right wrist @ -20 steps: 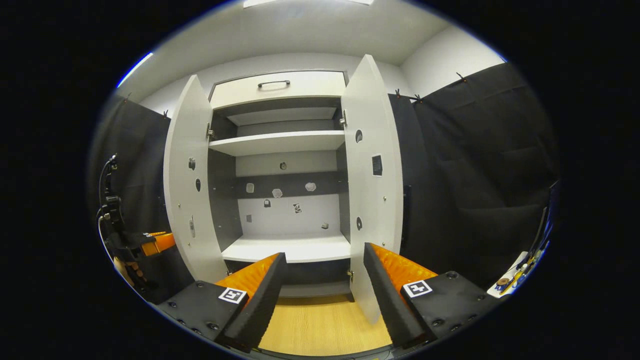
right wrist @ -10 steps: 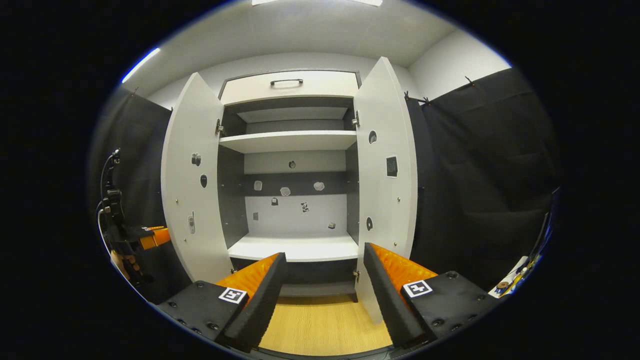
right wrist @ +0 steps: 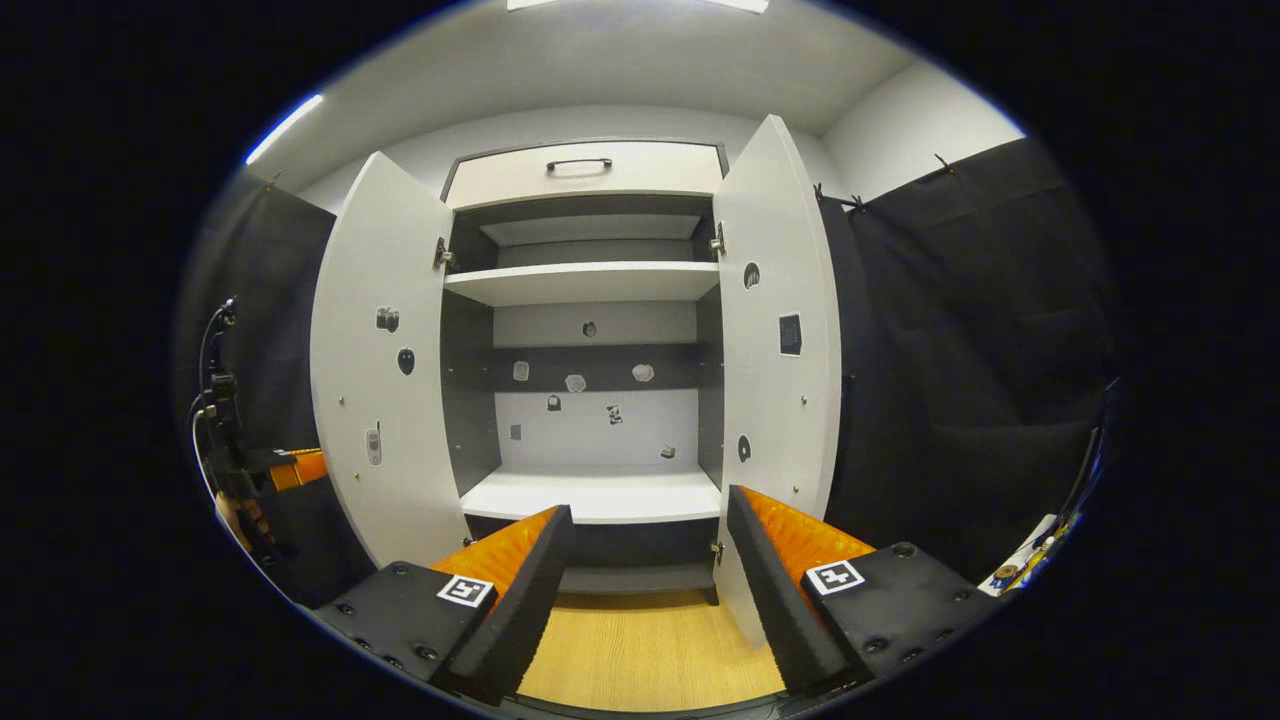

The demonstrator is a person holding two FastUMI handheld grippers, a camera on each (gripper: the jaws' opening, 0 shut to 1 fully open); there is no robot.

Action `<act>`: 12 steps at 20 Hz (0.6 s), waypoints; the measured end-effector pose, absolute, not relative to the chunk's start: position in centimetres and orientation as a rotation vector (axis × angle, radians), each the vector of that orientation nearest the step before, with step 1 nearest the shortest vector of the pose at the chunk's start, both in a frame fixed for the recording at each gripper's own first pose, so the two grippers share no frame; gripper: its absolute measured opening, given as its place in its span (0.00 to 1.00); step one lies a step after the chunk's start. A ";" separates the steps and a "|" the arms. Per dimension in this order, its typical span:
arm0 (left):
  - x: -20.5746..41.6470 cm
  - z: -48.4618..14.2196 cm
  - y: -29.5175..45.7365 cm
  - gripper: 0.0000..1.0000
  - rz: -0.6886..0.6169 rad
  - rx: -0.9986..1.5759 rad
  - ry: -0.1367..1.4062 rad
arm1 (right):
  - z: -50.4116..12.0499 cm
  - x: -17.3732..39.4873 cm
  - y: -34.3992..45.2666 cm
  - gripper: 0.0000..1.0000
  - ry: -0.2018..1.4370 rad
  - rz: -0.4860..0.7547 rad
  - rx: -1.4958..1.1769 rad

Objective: Open the right door of the double-door shoe cabinet with the right hand, and open the left door with the left hand.

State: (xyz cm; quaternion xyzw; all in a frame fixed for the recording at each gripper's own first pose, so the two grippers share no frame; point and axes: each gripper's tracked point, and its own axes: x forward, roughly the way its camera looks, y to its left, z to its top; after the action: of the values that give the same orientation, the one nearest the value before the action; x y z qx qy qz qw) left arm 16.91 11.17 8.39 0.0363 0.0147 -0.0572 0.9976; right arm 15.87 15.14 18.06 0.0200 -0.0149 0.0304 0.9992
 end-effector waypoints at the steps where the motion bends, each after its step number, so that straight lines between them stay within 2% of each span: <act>1: 16.7 8.4 11.2 0.01 -0.110 0.071 0.033 | 18.0 16.1 15.1 0.91 -0.028 0.062 0.037; 10: 9.5 10.6 14.2 0.01 0.056 0.101 0.034 | 18.0 16.4 14.2 0.91 -0.035 0.047 0.024; 11: 8.4 11.1 14.2 0.02 0.066 0.102 0.020 | 17.9 16.4 14.1 0.91 -0.037 0.044 0.019; 12: 7.4 11.3 14.1 0.10 0.070 0.110 0.015 | 17.9 16.5 14.0 0.98 -0.039 0.037 0.011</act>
State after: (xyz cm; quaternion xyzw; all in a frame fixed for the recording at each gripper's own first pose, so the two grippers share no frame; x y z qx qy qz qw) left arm 7.45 14.11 11.33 0.0551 0.0075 0.0351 0.9978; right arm 16.51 13.95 17.87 0.0054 -0.0193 0.0185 0.9996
